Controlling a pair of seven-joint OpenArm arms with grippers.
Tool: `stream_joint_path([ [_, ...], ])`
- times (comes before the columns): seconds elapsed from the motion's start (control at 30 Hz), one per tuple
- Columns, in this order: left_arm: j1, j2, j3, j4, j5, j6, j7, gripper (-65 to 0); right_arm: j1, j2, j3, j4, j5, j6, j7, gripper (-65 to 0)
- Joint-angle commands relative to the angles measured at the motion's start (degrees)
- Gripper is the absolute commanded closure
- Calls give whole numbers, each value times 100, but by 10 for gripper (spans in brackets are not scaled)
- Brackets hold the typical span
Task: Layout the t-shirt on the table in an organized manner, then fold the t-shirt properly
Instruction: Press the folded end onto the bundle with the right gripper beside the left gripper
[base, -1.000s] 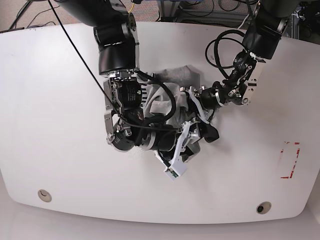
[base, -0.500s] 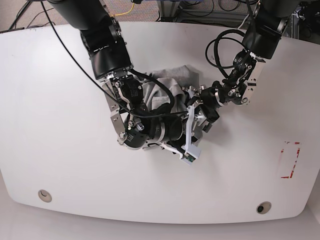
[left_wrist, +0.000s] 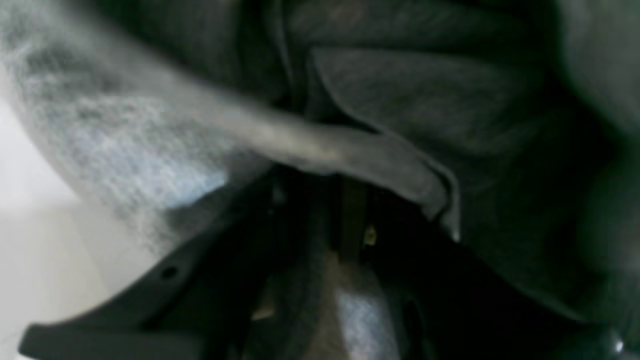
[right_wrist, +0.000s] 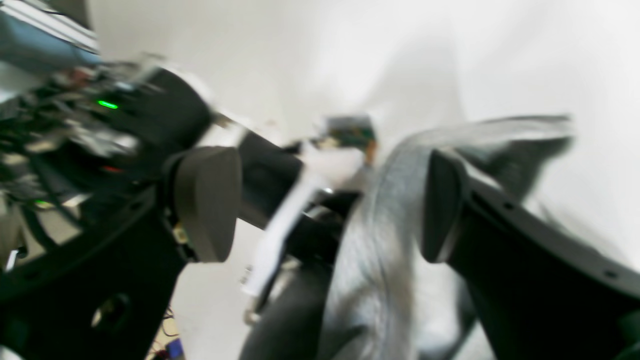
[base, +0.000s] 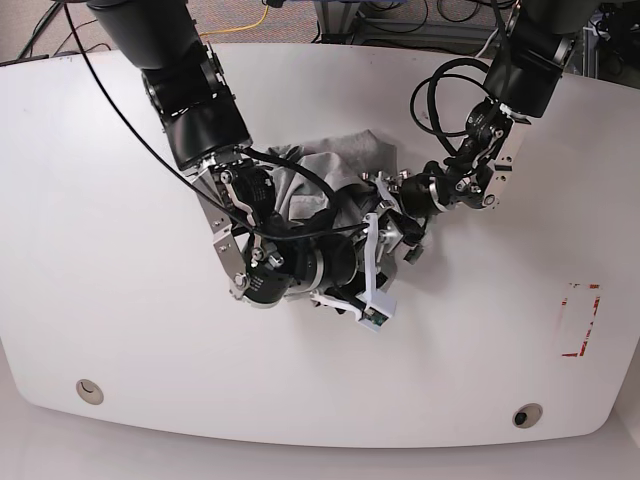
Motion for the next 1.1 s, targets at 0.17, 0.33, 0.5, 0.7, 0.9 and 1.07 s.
stream_joint_path([
  [0.17,27,-46,14,230,326,164,416,-115,315,167,-676,105,130,36,117,-490],
  [0.33,27,-46,14,257,317,164,416,-115,350,229,-800,114,130,28,117,-490],
  [0.5,19,-46,-12,265,317,164,416,-115,421,299,-800,184,147,63,117,-490],
  [0.7,27,-55,-434,450,317,172,433,-118,456,396,-808,518,147,72,82,-490],
  [0.9,142,-81,-786,731,317,164,451,-143,526,431,-791,659,147,80,21,-490],
  [1.07,274,-90,-1129,1101,317,164,451,-246,535,492,-685,668,147,80,30,-490],
])
